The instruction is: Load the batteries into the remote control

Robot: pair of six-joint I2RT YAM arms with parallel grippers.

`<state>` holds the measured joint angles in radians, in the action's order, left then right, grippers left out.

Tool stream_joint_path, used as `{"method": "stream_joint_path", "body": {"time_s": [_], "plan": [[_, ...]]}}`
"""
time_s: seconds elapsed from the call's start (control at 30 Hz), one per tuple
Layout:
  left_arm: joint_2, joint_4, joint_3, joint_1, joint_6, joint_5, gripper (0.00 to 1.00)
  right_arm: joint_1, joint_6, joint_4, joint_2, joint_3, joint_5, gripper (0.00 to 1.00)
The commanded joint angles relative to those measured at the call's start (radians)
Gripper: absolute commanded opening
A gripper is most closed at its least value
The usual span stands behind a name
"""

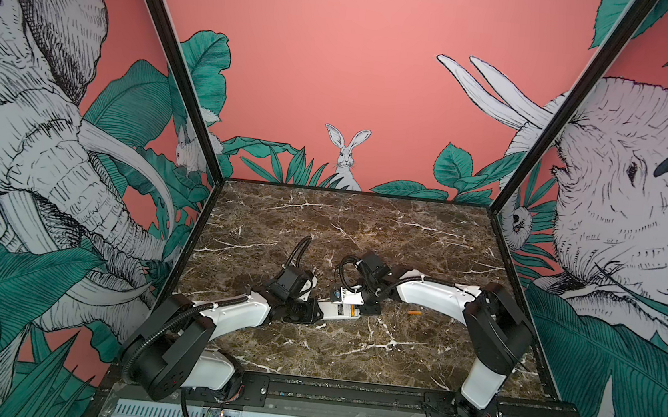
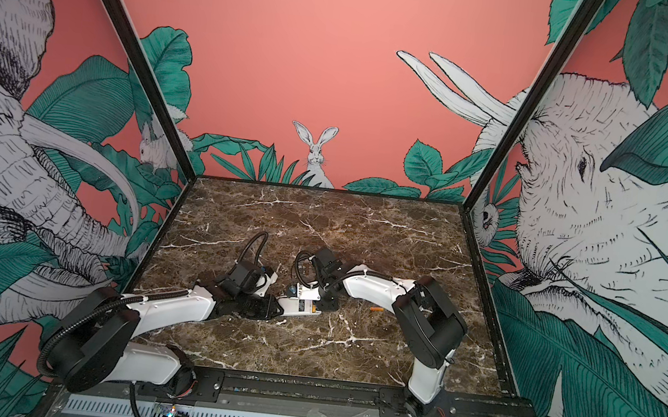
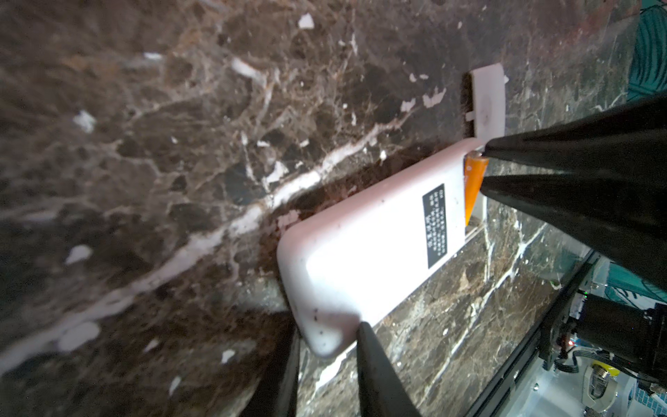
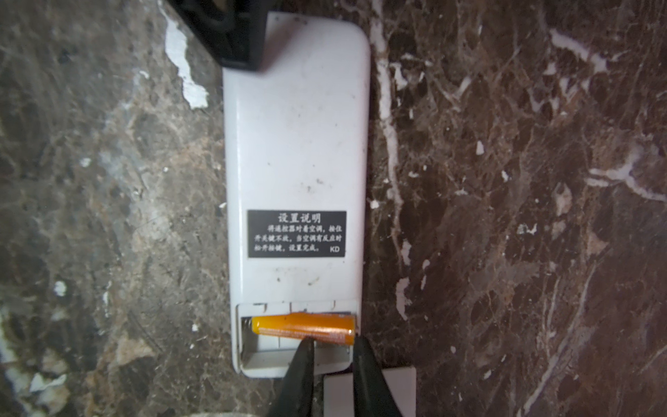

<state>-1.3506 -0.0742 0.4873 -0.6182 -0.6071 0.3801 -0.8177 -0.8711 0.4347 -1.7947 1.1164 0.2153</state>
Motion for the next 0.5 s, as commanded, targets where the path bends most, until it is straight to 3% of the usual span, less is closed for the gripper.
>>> {"method": "stream_joint_path", "body": {"time_s": [0.0,0.47], "plan": [[-0.029,0.043,-0.025,0.002,-0.003,-0.027,0.28,-0.050,-0.003,0.040,-0.070,-0.014,0.074,0.17],[-0.013,0.048,-0.035,0.002,-0.009,-0.030,0.28,-0.077,0.014,0.085,-0.127,0.024,0.059,0.11]]}}
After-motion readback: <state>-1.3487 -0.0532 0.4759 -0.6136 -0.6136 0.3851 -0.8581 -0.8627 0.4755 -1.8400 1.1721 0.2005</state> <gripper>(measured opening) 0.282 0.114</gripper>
